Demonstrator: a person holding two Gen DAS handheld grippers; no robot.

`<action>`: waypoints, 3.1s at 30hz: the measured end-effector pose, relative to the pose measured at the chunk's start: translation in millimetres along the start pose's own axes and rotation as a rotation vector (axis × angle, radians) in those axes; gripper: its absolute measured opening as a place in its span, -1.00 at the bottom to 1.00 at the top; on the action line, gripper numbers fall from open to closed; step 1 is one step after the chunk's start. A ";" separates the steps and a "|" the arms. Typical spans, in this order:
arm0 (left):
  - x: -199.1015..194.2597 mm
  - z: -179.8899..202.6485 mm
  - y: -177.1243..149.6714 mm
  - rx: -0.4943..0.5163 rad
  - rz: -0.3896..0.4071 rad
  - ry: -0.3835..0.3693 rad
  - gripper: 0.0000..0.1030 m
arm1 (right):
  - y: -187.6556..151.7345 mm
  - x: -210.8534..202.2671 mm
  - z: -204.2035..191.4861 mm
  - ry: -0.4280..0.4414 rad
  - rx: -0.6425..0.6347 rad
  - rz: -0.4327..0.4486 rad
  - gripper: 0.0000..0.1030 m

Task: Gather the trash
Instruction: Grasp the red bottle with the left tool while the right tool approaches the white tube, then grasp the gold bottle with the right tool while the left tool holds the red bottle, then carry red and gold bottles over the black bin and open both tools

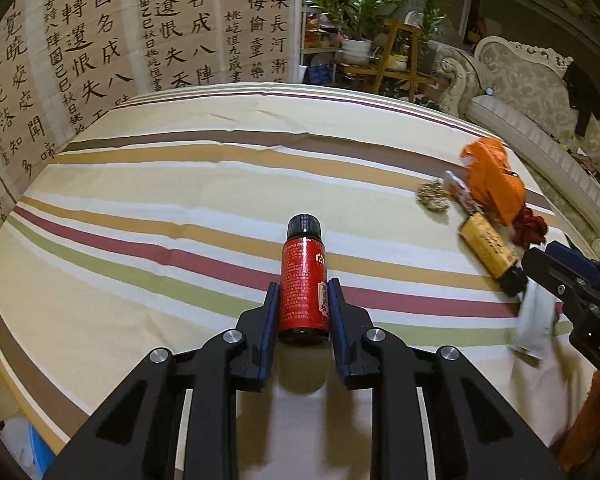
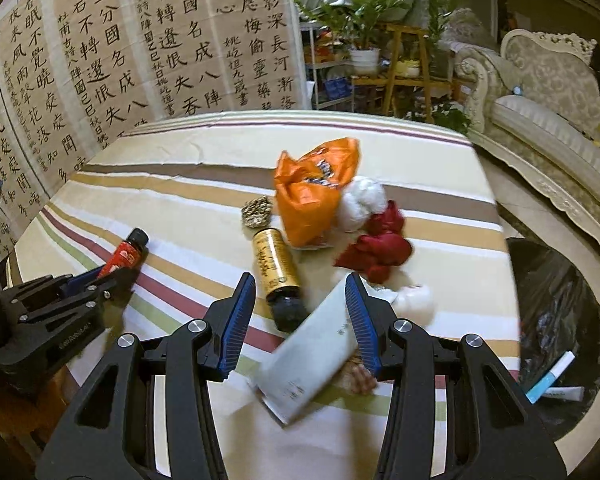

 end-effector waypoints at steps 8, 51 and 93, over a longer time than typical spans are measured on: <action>6.5 -20.8 7.2 -0.019 0.003 0.016 -0.52 | 8.1 7.8 -10.0 0.004 -0.014 -0.020 -0.12; -5.8 -70.0 19.8 -0.086 0.047 0.055 -0.52 | 11.7 26.1 -25.9 0.008 -0.038 -0.056 -0.48; -57.7 113.8 -26.8 0.101 0.081 -0.187 -0.52 | -52.3 -82.8 103.6 -0.165 0.141 0.067 -0.55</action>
Point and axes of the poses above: each gripper's, at about its wrist camera, not at the fingertips, and x roughly the way its jaws point, z to its right, y to its top, the point moved 8 cm from there along x, roughly the way its jaws point, and after that the axes turned 10 degrees about -x, right-handed, at the moved point
